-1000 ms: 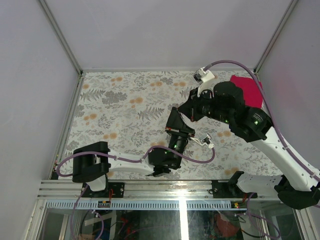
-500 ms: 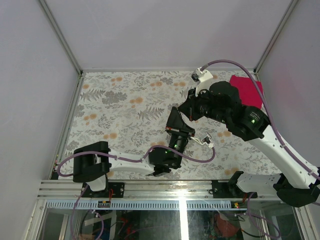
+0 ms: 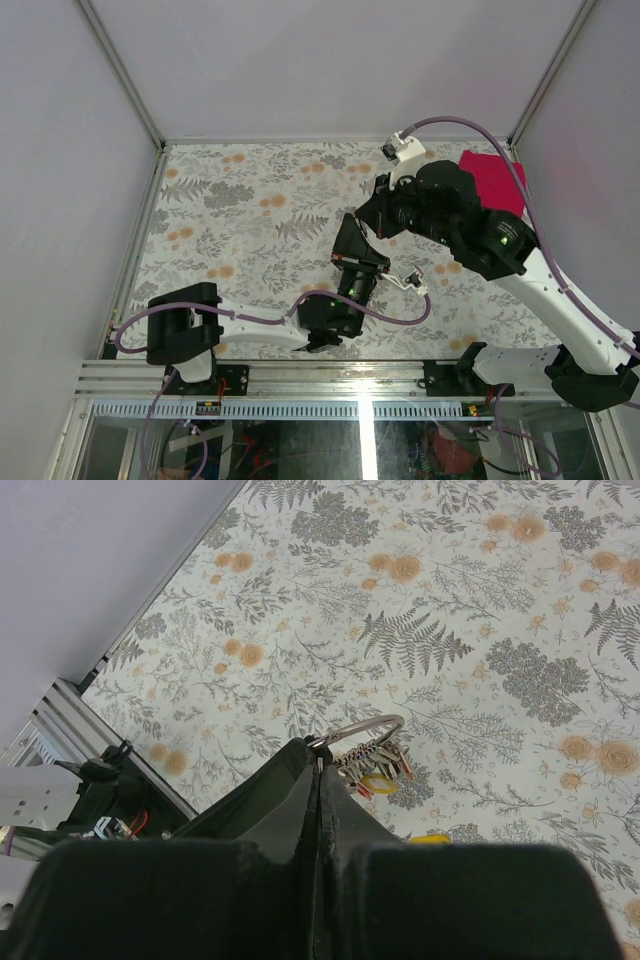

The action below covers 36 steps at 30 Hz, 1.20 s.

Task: Put the keys on the keyring

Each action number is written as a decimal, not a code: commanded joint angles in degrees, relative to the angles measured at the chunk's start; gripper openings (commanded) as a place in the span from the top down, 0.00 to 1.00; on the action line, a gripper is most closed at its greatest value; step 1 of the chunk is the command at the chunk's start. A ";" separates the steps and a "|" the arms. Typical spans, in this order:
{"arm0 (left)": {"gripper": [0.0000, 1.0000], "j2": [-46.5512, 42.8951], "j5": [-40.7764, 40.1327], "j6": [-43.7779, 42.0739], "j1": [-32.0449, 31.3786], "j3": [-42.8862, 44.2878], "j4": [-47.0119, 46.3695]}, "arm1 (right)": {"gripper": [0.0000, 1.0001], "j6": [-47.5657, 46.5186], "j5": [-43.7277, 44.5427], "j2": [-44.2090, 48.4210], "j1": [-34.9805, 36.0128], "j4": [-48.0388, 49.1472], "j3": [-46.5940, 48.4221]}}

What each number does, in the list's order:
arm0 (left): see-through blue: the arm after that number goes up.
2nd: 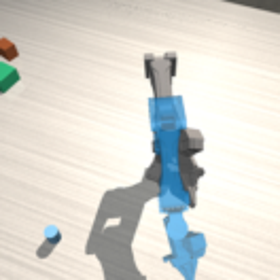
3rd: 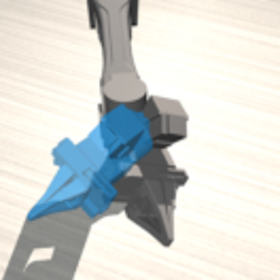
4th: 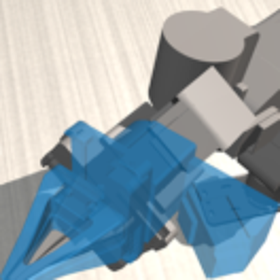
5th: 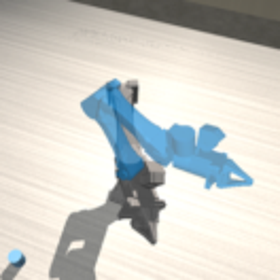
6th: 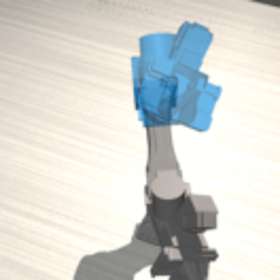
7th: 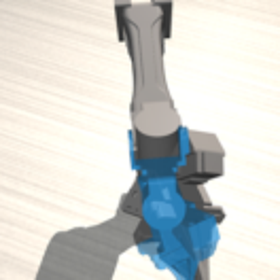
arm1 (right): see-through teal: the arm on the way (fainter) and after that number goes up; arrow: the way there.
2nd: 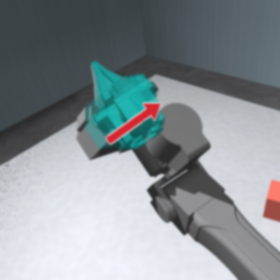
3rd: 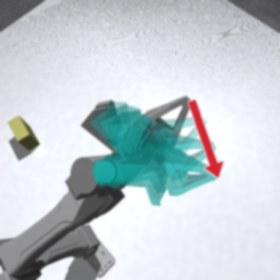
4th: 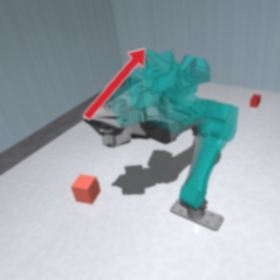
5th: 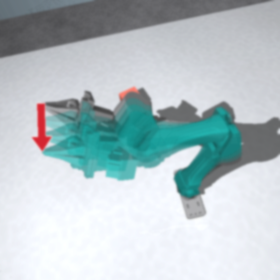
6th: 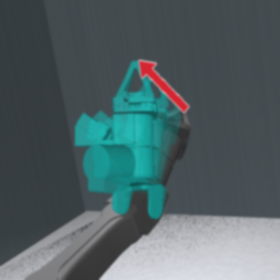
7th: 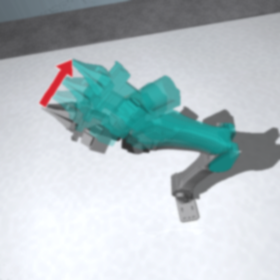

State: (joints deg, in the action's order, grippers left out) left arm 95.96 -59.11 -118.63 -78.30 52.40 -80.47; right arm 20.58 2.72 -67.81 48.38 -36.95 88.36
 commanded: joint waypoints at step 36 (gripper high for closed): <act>1.00 0.37 1.05 -7.58 0.22 2.25 -6.02 | 1.00 -0.22 8.87 -5.22 0.28 -7.45 7.78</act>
State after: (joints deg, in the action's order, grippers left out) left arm 96.73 -59.42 -118.63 -78.00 52.40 -80.34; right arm 20.60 7.25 -72.05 48.71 -42.22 93.47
